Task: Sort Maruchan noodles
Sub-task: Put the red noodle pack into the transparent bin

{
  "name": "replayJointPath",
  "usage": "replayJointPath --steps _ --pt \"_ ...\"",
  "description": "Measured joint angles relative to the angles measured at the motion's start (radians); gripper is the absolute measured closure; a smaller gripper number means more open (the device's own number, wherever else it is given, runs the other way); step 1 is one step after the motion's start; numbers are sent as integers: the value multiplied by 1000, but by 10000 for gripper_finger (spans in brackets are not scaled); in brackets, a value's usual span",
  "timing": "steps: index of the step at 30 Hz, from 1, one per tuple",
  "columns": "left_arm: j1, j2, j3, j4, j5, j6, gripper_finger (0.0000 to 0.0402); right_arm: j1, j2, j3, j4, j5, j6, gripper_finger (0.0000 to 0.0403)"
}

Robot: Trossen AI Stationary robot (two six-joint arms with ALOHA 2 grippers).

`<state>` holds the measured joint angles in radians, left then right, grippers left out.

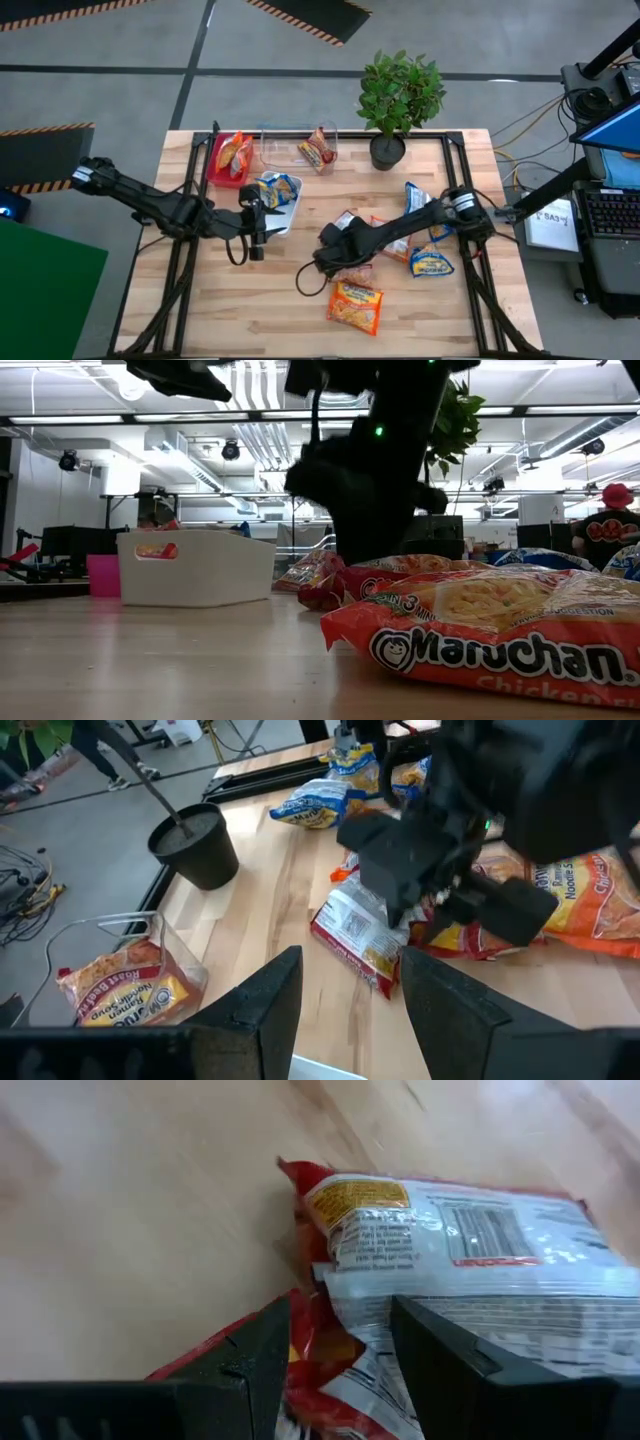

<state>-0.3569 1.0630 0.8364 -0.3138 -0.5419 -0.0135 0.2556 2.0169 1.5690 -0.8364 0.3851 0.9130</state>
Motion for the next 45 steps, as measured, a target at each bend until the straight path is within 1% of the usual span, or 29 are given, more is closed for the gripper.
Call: replayJointPath --steps 3,5,7,9,11,12,13,15,18,20,26,32,35,40,42,45 --pt "0 0 0 0 0 4 248 -9 26 1 0 2 -9 244" --pt "0 0 0 0 0 9 248 -15 38 1 -4 11 -14 258" --pt "0 -1 0 0 -13 16 248 -22 42 1 -6 16 -24 286" --pt "0 -2 0 0 -38 19 248 -28 43 1 -6 17 -35 324" --pt "0 -8 0 0 -84 21 248 -30 40 1 -2 11 -43 365" --pt "0 -14 0 0 -113 21 248 -30 35 0 0 10 -51 380" --pt "0 -23 0 0 -143 22 248 -30 31 0 -2 8 -54 385" --pt "-1 -48 0 1 -185 23 248 -30 17 1 -6 6 -60 389" --pt "-3 -96 -9 28 -194 32 248 -30 -8 8 -10 4 -74 393" --pt "-10 -132 -35 74 -194 56 248 -30 -37 10 -10 4 -94 394" --pt "-24 -241 -151 282 -190 155 248 -49 -157 10 15 7 -152 394" --pt "-23 -326 -196 379 -191 222 248 -102 -267 6 83 0 -216 394" --pt "-23 -365 -212 385 -191 220 248 -135 -304 6 162 -8 -249 394" --pt "-26 -423 -218 375 -190 215 248 -198 -352 6 297 -87 -321 394" --pt "-30 -440 -225 364 -180 215 248 -215 -363 6 300 -96 -348 394" --pt "-32 -451 -231 323 -120 214 248 -223 -364 1 289 -120 -469 394"
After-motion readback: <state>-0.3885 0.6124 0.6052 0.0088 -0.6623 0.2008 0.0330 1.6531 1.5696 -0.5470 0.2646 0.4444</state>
